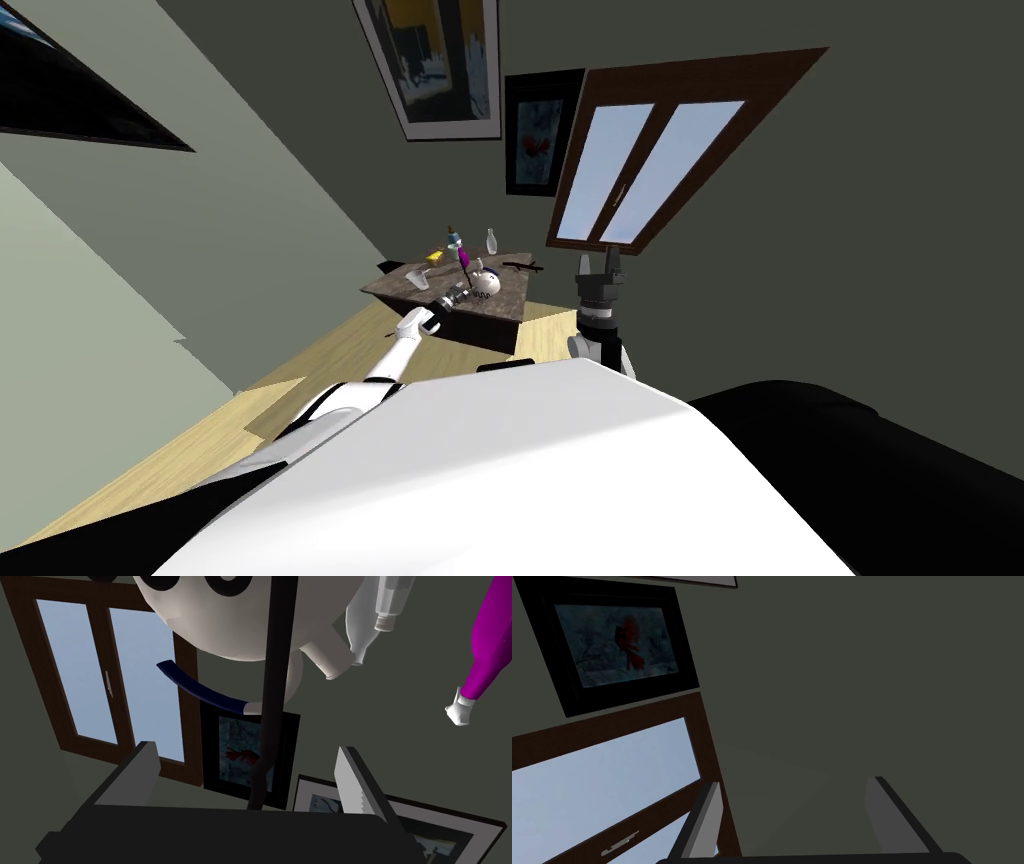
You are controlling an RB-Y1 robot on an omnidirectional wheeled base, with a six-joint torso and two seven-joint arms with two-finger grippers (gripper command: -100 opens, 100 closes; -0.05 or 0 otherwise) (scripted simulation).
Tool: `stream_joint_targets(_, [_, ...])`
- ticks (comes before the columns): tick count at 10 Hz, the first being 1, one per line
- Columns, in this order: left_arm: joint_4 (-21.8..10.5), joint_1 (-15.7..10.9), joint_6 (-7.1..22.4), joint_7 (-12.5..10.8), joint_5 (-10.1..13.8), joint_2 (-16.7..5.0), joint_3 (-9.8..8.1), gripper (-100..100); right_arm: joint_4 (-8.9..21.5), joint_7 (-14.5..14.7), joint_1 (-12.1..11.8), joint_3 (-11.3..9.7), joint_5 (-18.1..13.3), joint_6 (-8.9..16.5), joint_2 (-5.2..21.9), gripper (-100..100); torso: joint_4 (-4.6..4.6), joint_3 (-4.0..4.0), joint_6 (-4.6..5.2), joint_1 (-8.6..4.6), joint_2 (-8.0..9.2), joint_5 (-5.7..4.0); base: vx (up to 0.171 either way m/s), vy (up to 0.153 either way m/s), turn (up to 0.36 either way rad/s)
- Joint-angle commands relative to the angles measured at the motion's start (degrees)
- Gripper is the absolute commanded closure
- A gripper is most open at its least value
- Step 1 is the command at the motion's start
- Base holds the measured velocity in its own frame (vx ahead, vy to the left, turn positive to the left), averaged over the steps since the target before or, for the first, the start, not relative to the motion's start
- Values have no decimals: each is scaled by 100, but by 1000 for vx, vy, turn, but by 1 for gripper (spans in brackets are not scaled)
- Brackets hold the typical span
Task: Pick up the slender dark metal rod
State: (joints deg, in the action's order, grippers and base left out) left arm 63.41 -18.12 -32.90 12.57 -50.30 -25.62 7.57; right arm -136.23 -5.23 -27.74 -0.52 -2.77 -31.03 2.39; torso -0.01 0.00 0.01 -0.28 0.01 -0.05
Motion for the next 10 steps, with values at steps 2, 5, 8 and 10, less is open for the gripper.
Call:
stream_joint_targets(2, [18, 372, -219, 15, 154, -214, -458, -100, 0, 0, -1, 1, 0, 0, 0, 0, 1, 1, -3, 4, 1, -1, -10, -62, -258])
stream_joint_targets(5, [86, 780, -337, 21, 249, -355, -969, -100, 0, 0, 0, 0, 0, 0, 0, 0, 0, 0, 1, 2, 0, 0, 1, -56, -236])
stream_joint_targets(8, [154, 1101, -456, 28, 344, -495, -1319, -100, 0, 0, -1, 1, 0, 0, 0, 0, 1, 1, -6, 8, 1, 0, 2, -44, -154])
stream_joint_targets(10, [222, 1422, -574, 34, 439, -636, -1669, -100, 0, 0, 0, 1, 0, 0, 0, 0, 2, 1, 0, 12, 1, 1, 4, -44, -255])
